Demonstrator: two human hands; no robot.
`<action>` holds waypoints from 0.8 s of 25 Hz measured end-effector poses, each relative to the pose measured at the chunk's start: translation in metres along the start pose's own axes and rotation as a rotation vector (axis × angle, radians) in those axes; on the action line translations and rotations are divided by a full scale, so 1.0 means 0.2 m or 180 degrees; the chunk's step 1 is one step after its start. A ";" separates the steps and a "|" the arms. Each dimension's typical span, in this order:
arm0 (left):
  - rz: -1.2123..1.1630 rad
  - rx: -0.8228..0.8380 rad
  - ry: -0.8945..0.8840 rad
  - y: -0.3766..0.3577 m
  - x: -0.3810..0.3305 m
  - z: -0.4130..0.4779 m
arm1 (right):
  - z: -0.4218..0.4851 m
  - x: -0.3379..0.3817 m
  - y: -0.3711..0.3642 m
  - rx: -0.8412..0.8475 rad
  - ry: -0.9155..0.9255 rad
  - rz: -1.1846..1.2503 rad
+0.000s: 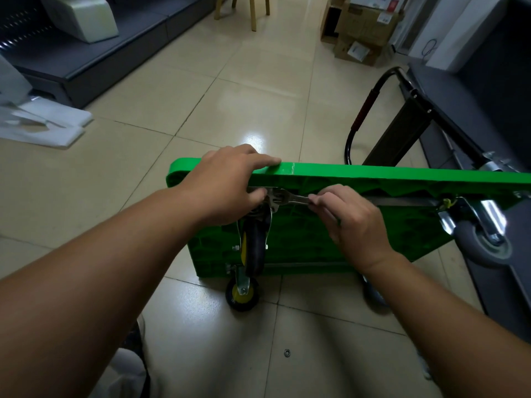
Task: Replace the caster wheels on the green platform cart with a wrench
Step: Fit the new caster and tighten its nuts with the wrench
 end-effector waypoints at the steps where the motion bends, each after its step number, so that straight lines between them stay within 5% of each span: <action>1: -0.0005 -0.0006 0.0003 0.00 0.00 0.00 | -0.04 0.01 -0.04 0.0033 -0.0359 0.0341; 6: 0.0006 -0.0027 0.0063 -0.01 -0.01 0.00 | -0.15 0.21 -0.25 0.0050 -0.2744 0.2392; 9: 0.0001 -0.0015 0.0071 0.00 -0.02 0.00 | -0.14 0.31 -0.31 -0.0007 -0.3258 0.3129; 12: 0.0004 -0.0003 0.0076 0.01 -0.02 -0.01 | -0.15 0.34 -0.32 0.0126 -0.3425 0.3446; 15: 0.0004 0.0015 0.0056 0.01 -0.01 0.00 | -0.27 0.30 -0.31 0.0836 -0.3497 0.3387; 18: 0.0026 0.0035 0.0037 0.00 0.00 0.00 | -0.40 0.17 -0.20 0.1730 -0.2679 0.2124; 20: 0.0023 0.0038 0.0042 0.00 0.00 0.00 | -0.34 0.08 -0.07 0.1564 -0.1715 0.1265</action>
Point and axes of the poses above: each hand's wrist, its own z-axis towards the middle knuckle, its own y-axis out of the back of the hand, x = y × z, the point moved 3 cm from there along z, towards the middle knuckle, and after that the axes turned 5 degrees about -z, right-handed, at the moved point
